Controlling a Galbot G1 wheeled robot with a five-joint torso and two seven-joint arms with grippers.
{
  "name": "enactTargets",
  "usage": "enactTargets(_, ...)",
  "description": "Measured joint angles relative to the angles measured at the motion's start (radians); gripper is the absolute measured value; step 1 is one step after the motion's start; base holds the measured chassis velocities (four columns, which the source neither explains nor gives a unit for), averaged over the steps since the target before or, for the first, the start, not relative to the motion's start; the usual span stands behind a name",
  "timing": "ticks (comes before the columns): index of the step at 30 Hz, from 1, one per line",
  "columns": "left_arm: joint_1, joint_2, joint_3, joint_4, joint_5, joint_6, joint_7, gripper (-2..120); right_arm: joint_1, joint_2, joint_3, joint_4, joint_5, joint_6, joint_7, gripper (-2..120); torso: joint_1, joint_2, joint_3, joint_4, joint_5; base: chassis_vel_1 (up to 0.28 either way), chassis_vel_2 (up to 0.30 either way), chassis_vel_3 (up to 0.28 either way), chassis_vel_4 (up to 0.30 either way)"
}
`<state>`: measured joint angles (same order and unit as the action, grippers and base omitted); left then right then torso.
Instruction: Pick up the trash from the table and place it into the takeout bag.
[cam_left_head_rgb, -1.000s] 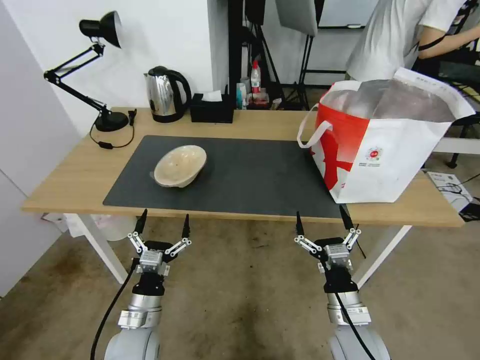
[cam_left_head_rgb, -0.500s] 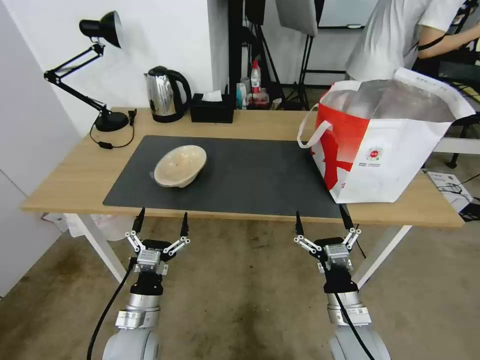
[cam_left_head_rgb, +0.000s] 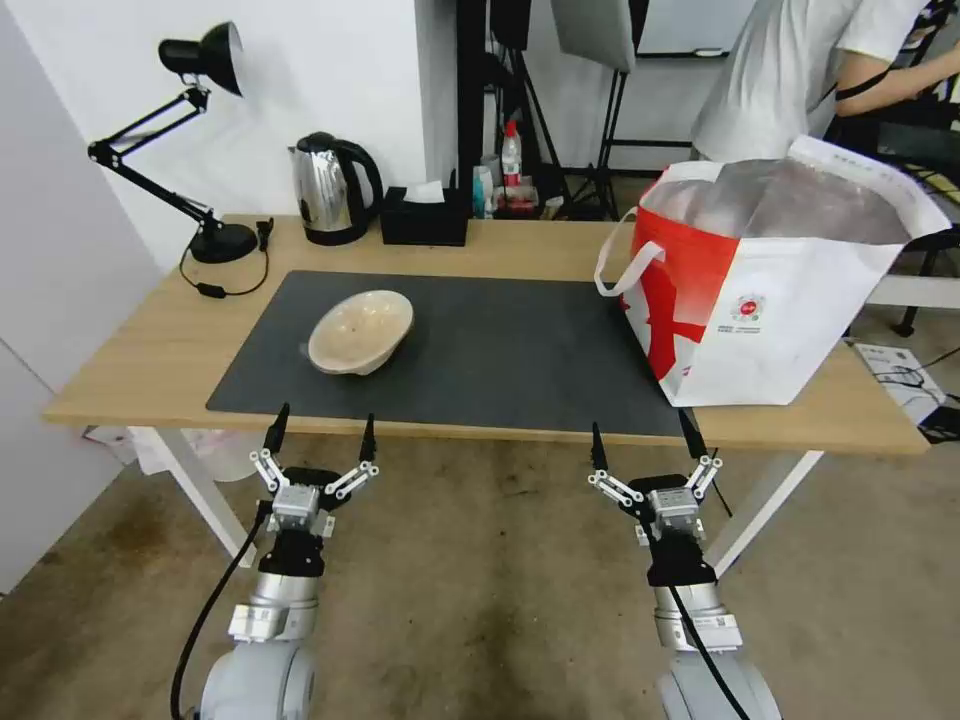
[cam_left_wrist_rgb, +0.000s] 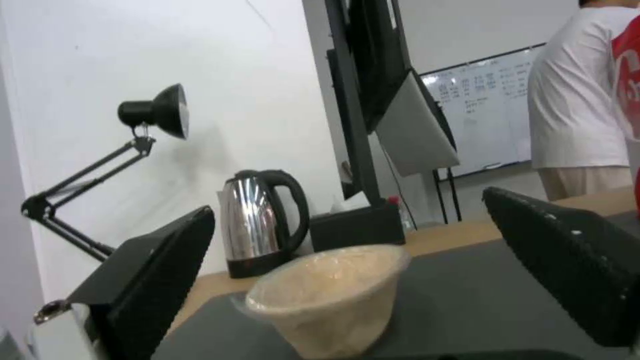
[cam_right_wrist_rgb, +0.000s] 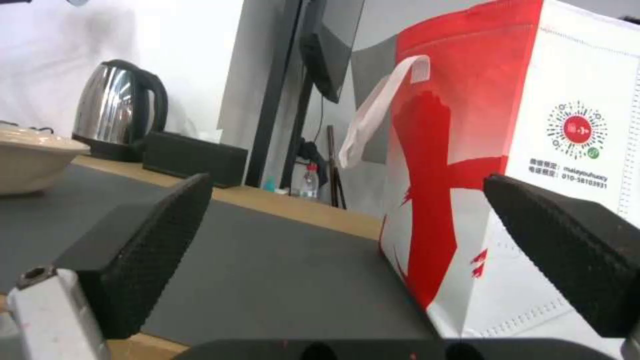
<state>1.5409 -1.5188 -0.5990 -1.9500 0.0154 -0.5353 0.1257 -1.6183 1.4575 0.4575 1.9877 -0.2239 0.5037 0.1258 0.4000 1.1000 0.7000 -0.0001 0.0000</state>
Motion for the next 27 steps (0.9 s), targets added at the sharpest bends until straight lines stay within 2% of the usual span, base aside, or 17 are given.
enactTargets(9,-0.098,0.046,-0.019,0.019,0.000,0.060,0.004,100,0.000,0.000,0.000,0.000,0.000,0.000,0.000,100,0.000,0.000,0.000,0.0000,-0.0001,0.000,0.000,0.000,0.000)
enactTargets(27,-0.183,0.122,-0.008,0.076,0.002,0.130,0.032,100,0.000,0.000,0.000,0.000,0.001,0.000,0.000,100,0.000,0.000,0.000,0.0001,0.0000,0.000,0.000,0.000,0.000)
